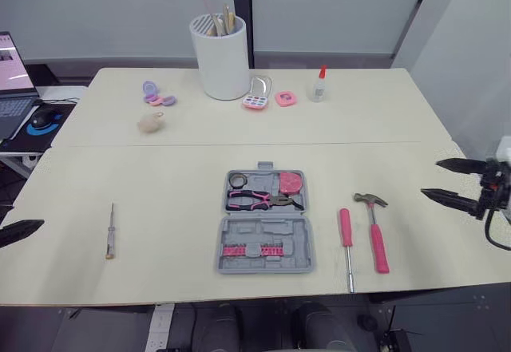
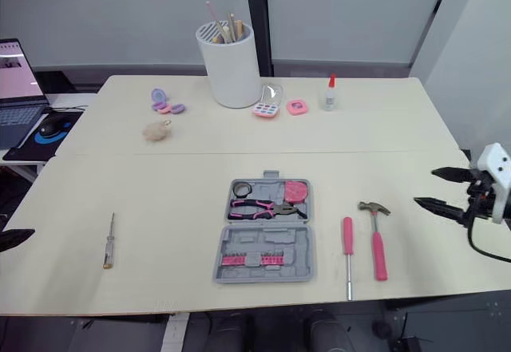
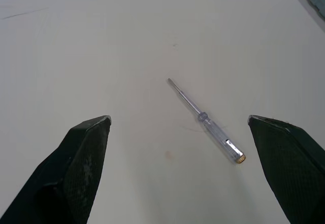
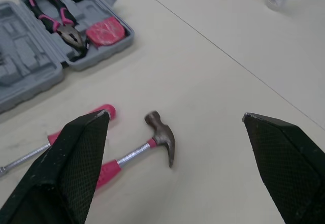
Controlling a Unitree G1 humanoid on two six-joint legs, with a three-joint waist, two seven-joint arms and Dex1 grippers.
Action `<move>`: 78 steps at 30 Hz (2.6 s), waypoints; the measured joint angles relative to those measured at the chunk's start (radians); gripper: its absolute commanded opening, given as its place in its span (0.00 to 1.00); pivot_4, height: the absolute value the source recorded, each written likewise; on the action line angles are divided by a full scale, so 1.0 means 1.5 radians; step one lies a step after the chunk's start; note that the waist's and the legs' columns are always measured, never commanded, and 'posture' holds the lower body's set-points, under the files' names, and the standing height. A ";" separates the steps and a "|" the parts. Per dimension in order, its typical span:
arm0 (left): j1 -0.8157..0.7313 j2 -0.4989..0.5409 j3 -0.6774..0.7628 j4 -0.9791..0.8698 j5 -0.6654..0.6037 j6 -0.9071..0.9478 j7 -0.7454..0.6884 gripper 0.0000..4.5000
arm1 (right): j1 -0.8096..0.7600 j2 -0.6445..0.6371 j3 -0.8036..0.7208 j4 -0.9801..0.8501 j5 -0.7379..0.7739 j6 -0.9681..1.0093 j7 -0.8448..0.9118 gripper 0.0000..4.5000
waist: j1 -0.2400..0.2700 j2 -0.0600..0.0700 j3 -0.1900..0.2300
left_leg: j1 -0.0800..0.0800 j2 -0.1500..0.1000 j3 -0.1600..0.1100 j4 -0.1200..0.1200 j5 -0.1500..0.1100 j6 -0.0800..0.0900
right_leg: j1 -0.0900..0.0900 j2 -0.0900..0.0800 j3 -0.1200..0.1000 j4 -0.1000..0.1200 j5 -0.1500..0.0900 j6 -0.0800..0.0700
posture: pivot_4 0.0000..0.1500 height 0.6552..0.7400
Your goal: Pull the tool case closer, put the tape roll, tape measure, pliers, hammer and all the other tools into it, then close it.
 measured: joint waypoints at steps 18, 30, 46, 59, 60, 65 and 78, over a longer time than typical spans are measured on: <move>0.437 -0.385 0.232 -0.573 -0.096 0.183 0.180 1.00 | -0.332 0.325 0.261 -0.219 0.145 0.125 -0.056 0.99 | 0.015 -0.007 -0.004 | 0.001 -0.002 -0.003 0.001 0.000 0.000 | 0.001 -0.006 -0.006 -0.001 0.000 -0.001 | 1.00 1.00; 0.338 -0.401 0.216 -0.628 -0.128 0.199 0.325 1.00 | -0.330 0.322 0.272 -0.212 0.131 0.111 -0.049 0.99 | 0.016 -0.009 -0.006 | 0.000 -0.002 -0.003 0.001 0.000 0.000 | 0.004 -0.007 -0.009 -0.001 -0.001 -0.002 | 1.00 1.00; 0.075 -0.459 -0.064 -0.497 0.046 0.194 0.634 1.00 | -0.306 0.308 0.259 -0.248 0.123 0.116 -0.138 0.99 | 0.014 -0.009 -0.006 | 0.000 -0.001 -0.007 0.002 0.000 0.000 | 0.007 -0.007 -0.015 -0.001 -0.001 -0.001 | 1.00 1.00; -0.012 -0.472 -0.117 -0.421 0.083 0.168 0.688 1.00 | -0.303 0.289 0.258 -0.272 0.124 0.130 -0.156 0.99 | 0.013 -0.009 -0.006 | 0.000 -0.002 -0.007 0.002 0.000 0.000 | 0.007 -0.007 -0.015 -0.001 -0.001 -0.001 | 1.00 1.00; -0.011 -0.472 -0.117 -0.418 0.086 0.170 0.693 0.92 | -0.303 0.289 0.258 -0.273 0.125 0.131 -0.158 1.00 | 0.013 -0.009 -0.006 | 0.000 -0.002 -0.007 0.002 0.000 0.000 | 0.007 -0.007 -0.015 -0.001 -0.001 -0.002 | 1.00 1.00; -0.012 -0.473 -0.118 -0.414 0.089 0.170 0.712 0.59 | -0.304 0.289 0.257 -0.273 0.130 0.143 -0.162 1.00 | 0.014 -0.009 -0.006 | 0.000 -0.002 -0.007 0.002 0.000 0.000 | 0.007 -0.007 -0.015 -0.001 -0.001 -0.001 | 1.00 1.00; -0.022 -0.472 -0.120 -0.395 0.089 0.159 0.717 0.05 | -0.303 0.289 0.248 -0.273 0.131 0.158 -0.167 1.00 | 0.014 -0.009 -0.006 | 0.000 -0.002 -0.007 0.001 0.000 0.000 | 0.007 -0.007 -0.015 -0.001 -0.001 -0.001 | 1.00 1.00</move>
